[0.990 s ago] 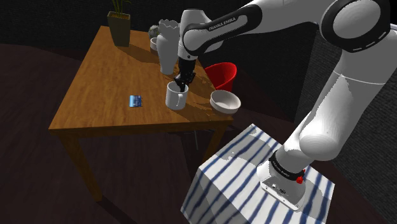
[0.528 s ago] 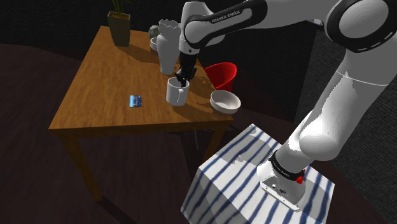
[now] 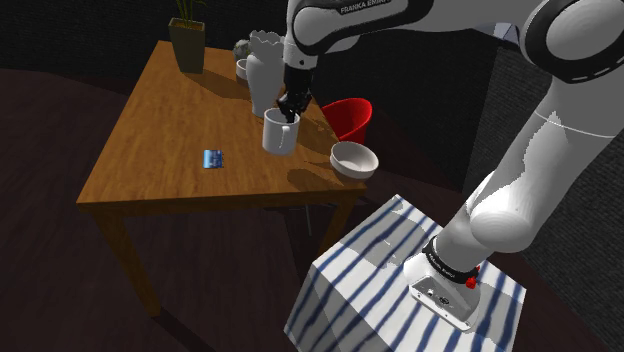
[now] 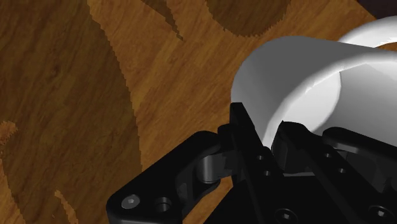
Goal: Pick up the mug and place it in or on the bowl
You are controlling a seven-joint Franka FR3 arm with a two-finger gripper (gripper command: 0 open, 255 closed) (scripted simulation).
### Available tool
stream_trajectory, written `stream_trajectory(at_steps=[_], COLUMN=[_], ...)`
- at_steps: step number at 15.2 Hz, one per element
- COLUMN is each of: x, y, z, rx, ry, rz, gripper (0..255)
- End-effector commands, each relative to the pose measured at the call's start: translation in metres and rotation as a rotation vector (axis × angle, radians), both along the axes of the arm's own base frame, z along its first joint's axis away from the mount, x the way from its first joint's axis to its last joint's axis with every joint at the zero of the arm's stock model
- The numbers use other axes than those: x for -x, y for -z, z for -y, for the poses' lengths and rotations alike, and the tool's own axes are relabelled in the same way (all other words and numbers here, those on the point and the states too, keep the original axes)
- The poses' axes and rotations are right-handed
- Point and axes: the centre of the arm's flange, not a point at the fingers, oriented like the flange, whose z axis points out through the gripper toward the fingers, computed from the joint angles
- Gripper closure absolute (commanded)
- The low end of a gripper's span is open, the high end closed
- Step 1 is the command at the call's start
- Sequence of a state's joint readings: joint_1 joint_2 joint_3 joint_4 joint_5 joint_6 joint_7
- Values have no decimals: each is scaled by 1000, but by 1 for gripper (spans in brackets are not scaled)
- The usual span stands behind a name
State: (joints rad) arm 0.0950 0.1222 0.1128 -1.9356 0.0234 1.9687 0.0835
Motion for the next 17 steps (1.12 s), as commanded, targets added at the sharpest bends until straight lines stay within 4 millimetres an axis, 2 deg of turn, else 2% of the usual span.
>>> stream_trajectory(at_steps=[1,15,17], x=[0,0,19], y=[-11,-82,-85], z=[0,0,18], rx=[0,0,0], ry=[0,0,0], rz=[0,0,0], gripper=[255,255,255])
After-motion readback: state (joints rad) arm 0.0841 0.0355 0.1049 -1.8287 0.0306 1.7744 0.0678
